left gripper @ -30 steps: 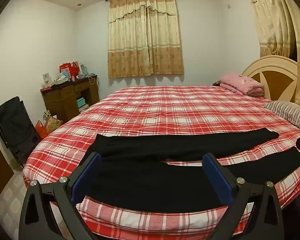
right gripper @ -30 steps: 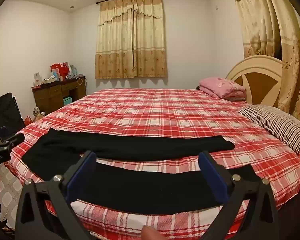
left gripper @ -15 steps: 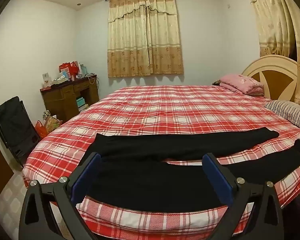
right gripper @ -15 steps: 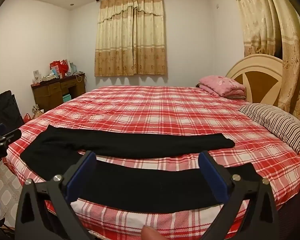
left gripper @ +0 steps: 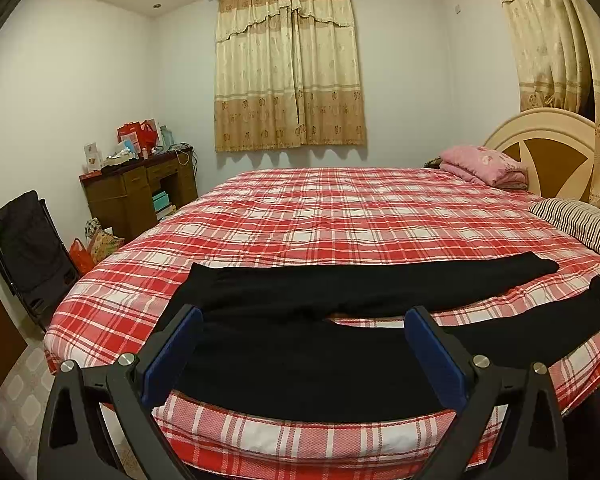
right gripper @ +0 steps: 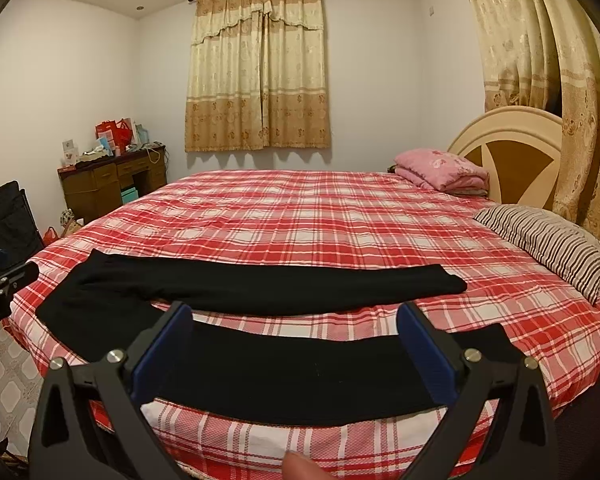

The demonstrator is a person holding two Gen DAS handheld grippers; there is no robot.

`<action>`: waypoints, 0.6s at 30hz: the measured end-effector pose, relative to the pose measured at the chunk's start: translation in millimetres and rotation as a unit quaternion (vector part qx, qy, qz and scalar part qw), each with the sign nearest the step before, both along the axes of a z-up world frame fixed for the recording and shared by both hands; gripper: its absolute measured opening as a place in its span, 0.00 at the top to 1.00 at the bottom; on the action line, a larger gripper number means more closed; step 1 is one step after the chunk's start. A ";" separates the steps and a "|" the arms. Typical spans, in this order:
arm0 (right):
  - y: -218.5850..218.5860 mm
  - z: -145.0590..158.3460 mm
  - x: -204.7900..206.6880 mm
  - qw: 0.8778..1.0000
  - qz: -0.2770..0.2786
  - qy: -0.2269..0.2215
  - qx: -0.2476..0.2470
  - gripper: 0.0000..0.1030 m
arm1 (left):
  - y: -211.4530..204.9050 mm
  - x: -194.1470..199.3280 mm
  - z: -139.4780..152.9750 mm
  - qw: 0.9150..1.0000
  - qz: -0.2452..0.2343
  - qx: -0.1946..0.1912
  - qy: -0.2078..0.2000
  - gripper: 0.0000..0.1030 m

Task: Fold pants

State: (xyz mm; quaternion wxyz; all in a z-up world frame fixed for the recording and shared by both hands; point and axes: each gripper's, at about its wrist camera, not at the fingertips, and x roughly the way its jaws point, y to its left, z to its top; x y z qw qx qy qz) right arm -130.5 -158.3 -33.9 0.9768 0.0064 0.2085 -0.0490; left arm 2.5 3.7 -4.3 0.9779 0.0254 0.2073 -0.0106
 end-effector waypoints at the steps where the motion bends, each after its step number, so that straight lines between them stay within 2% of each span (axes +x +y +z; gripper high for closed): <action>1: -0.3 0.0 0.1 1.000 0.000 0.000 0.001 0.00 | 0.0 0.0 0.3 1.000 0.000 0.000 0.000 0.01; 18: 3.7 -0.2 0.2 1.000 -0.002 0.001 -0.003 0.00 | 0.8 0.2 -1.6 1.000 -0.001 0.001 0.004 0.01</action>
